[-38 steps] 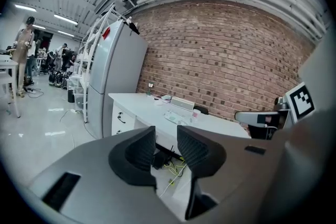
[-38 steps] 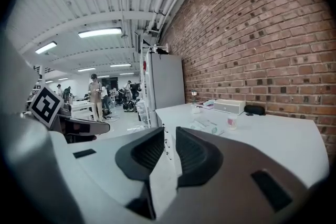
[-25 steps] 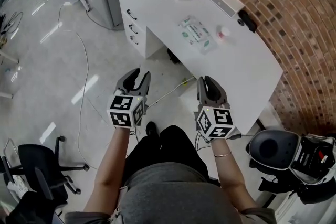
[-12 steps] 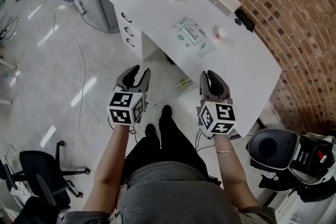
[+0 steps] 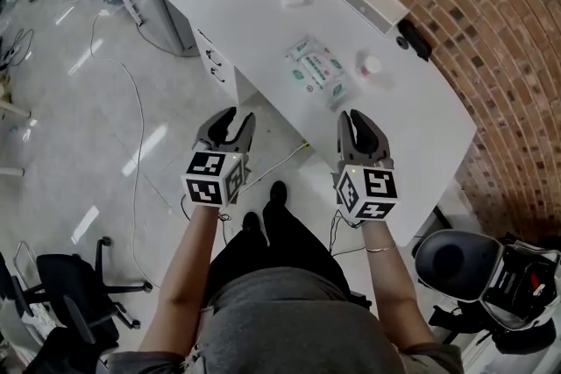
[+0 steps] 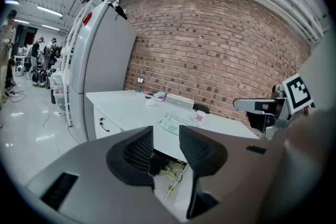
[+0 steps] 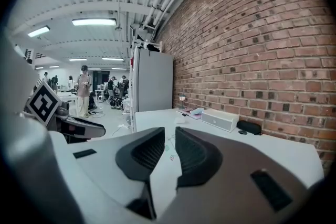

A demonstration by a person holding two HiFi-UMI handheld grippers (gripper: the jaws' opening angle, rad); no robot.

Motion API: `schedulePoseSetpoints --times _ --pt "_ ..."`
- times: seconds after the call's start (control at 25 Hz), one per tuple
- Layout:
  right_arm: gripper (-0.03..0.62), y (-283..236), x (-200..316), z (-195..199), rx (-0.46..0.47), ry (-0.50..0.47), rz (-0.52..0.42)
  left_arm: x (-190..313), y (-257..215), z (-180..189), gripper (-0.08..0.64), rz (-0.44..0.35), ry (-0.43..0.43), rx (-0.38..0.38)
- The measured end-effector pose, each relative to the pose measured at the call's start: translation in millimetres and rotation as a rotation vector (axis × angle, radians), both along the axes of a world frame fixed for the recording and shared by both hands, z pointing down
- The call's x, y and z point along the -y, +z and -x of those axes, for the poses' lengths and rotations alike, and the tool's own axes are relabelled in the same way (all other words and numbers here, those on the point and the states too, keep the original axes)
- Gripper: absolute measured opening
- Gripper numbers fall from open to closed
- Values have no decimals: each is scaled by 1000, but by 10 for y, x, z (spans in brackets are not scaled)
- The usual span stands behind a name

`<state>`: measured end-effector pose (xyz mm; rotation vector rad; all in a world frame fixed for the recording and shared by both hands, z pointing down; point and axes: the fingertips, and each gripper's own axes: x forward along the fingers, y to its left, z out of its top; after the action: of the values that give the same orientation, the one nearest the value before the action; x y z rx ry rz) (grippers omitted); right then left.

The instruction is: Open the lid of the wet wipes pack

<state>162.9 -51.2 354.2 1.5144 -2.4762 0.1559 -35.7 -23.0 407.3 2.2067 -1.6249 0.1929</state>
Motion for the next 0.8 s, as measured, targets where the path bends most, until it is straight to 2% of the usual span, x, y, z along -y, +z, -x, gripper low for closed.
schedulePoseSetpoints --times 0.44,0.8 --pt "71 -111 668 -215 25 -13 1 580 -24 -249 144 8 -3 22" --pt "72 -85 1022 -242 13 -91 10 890 -14 -382 144 12 -34 45"
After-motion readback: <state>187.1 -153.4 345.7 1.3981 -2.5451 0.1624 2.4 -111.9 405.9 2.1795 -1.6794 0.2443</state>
